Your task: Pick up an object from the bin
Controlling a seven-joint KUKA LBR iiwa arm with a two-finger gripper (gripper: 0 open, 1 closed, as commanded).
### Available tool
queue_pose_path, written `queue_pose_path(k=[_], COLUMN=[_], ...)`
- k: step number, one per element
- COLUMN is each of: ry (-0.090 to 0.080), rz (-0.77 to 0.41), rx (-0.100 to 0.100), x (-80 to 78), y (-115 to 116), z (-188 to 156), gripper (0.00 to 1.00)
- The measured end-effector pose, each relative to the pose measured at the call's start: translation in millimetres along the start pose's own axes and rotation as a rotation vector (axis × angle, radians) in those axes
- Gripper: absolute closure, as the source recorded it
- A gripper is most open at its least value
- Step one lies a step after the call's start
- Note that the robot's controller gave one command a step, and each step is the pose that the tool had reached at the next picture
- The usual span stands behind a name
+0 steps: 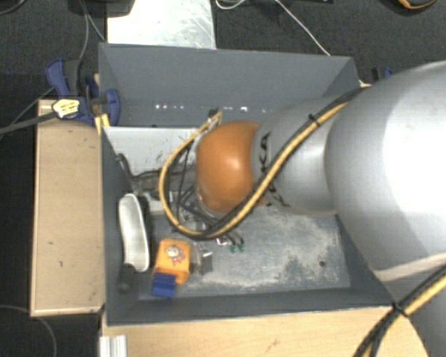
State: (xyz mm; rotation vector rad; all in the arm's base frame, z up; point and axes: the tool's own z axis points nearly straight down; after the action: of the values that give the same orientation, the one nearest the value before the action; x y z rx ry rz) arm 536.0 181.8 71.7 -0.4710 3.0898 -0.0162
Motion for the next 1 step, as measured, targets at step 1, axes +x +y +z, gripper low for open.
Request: queue_pose_path(k=[1], ry=[-0.001], rz=[0.121], rx=[-0.002], x=[27.2], y=[10.2], z=[1.1], gripper=[0.0])
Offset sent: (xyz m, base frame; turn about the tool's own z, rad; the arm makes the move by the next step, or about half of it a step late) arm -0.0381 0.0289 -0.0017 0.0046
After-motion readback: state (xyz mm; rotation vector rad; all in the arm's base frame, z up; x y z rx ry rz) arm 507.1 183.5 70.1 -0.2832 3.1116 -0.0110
